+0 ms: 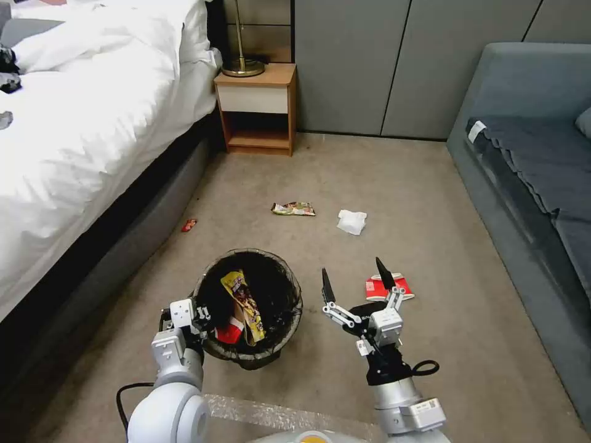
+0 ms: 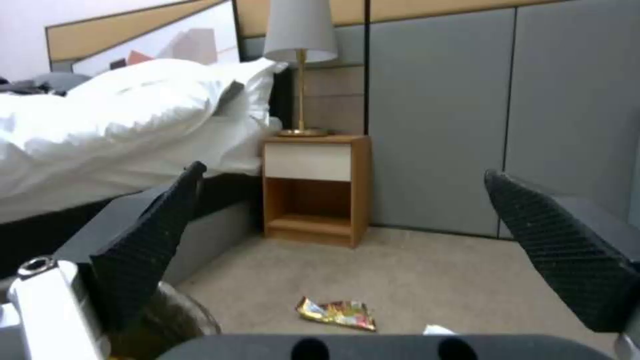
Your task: Pick up the trash bin, then pick up the garbage from the floor and place it into the trash bin.
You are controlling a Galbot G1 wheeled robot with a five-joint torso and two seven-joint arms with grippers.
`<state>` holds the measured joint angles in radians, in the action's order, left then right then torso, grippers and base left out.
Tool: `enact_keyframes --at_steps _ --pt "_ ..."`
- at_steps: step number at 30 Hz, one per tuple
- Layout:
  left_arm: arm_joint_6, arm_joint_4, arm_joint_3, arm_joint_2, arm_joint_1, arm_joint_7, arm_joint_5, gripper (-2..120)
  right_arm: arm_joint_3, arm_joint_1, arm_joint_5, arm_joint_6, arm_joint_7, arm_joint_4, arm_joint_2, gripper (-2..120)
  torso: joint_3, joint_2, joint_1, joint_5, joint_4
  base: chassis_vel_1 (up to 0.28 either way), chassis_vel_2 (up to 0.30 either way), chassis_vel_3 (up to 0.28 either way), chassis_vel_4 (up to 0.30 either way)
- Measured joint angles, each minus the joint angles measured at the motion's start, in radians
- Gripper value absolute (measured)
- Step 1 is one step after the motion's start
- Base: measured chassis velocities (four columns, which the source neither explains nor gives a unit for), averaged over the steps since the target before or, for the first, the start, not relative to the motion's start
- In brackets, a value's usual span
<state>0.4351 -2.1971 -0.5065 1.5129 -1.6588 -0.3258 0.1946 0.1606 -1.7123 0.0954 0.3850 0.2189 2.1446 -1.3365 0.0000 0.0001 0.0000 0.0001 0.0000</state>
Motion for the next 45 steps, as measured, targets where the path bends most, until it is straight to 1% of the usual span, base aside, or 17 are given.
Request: enact_keyframes --at_steps 4,6,13,22,45 --pt "-0.002 -0.001 -0.002 0.0 -0.001 0.0 0.0 0 0.005 -0.001 0.0 0.016 0.0 -0.017 -0.005 100 0.0 0.0 0.0 -0.0001 0.0 0.0 0.0 0.0 0.0" --pt "-0.003 -0.001 -0.002 0.001 -0.001 0.001 0.001 0 0.011 0.007 -0.002 0.048 0.005 -0.043 -0.016 100 0.0 0.0 0.0 -0.0001 0.0 0.0 0.0 0.0 0.0" --pt "-0.003 0.0 0.0 0.003 0.003 0.001 0.001 0 0.018 0.02 -0.013 0.07 0.022 -0.063 -0.03 100 0.0 0.0 0.0 -0.0002 0.0 0.0 0.0 0.0 0.0" --pt "-0.003 0.004 0.003 0.004 0.006 0.001 0.001 0 0.015 0.026 -0.015 0.071 0.028 -0.071 -0.04 100 0.0 0.0 0.0 -0.0002 0.0 0.0 0.0 0.0 0.0" --pt "-0.006 0.002 0.001 0.003 0.006 0.002 0.001 0 0.017 0.036 -0.041 0.068 0.015 -0.069 -0.038 100 0.0 0.0 0.0 -0.0001 -0.0001 0.0 0.0 0.0 0.0"
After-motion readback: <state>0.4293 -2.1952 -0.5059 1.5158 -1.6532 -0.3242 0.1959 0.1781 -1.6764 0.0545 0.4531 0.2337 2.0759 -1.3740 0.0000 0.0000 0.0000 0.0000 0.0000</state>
